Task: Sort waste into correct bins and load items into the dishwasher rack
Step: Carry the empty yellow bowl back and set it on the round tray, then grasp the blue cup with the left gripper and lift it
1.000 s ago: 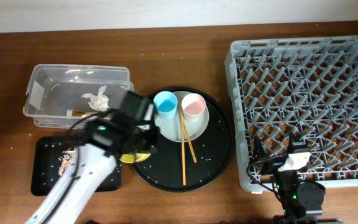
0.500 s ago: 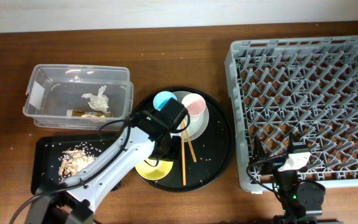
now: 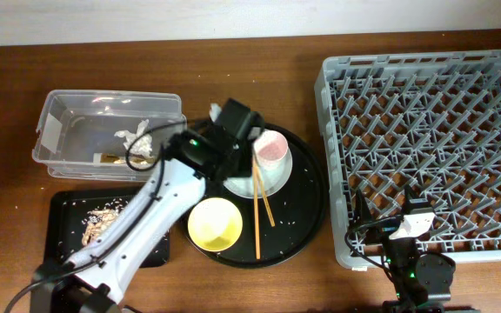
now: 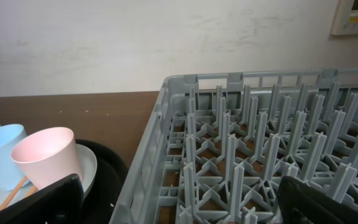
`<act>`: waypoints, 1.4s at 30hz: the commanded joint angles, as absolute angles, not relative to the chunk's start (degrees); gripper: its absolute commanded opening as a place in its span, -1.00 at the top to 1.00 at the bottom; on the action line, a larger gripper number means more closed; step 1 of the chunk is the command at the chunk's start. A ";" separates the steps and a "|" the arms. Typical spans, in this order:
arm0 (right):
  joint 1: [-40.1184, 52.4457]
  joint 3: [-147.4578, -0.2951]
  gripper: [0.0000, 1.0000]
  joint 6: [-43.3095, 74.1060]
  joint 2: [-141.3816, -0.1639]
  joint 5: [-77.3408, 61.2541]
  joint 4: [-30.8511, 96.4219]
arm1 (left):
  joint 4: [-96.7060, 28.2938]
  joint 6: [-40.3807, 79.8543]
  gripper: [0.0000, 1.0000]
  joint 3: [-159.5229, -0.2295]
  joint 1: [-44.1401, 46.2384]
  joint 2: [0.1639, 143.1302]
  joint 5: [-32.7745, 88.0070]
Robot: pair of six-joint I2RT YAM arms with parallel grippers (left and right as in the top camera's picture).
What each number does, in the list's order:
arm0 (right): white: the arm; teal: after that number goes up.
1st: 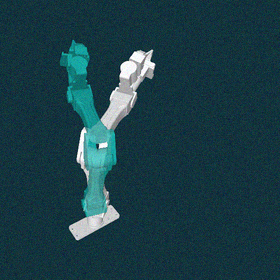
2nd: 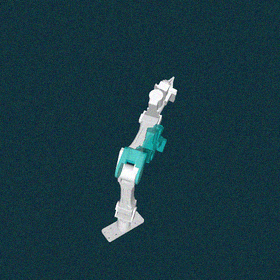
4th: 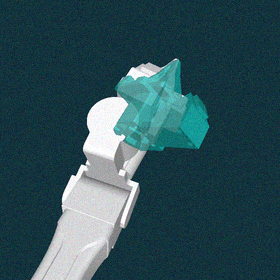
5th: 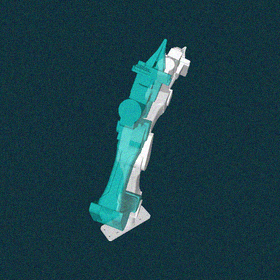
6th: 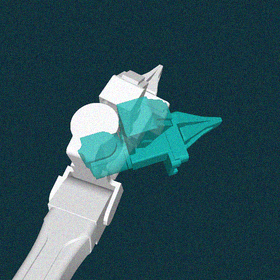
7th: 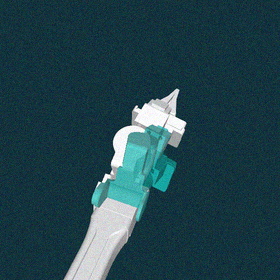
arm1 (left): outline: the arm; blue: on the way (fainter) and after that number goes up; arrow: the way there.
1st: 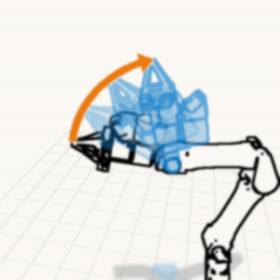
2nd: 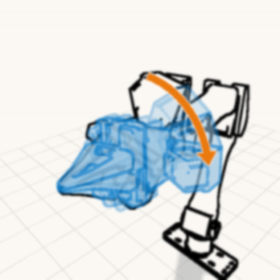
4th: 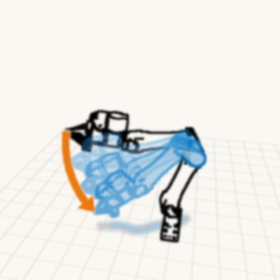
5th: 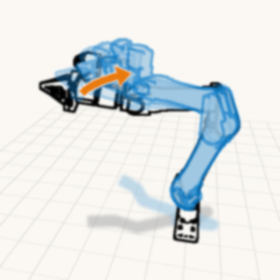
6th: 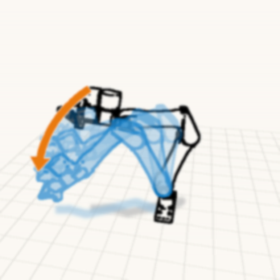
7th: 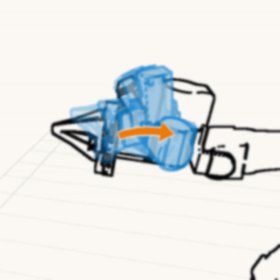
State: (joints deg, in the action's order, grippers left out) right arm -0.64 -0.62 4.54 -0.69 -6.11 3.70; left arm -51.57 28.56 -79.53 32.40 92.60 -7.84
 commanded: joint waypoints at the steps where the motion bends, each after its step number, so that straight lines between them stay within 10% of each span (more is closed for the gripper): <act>1: -0.38 -0.32 -0.97 4.75 -0.40 -6.22 4.03 | -50.22 28.88 0.24 -80.07 28.14 93.89 -11.60; 24: -0.38 -0.32 -0.97 4.75 -0.40 -6.22 4.03 | -57.39 29.12 0.40 -78.87 38.92 98.41 -4.54; 42: -0.38 -0.32 -0.97 4.75 -0.40 -6.22 4.03 | -41.69 30.85 0.39 -78.89 29.10 100.31 -13.89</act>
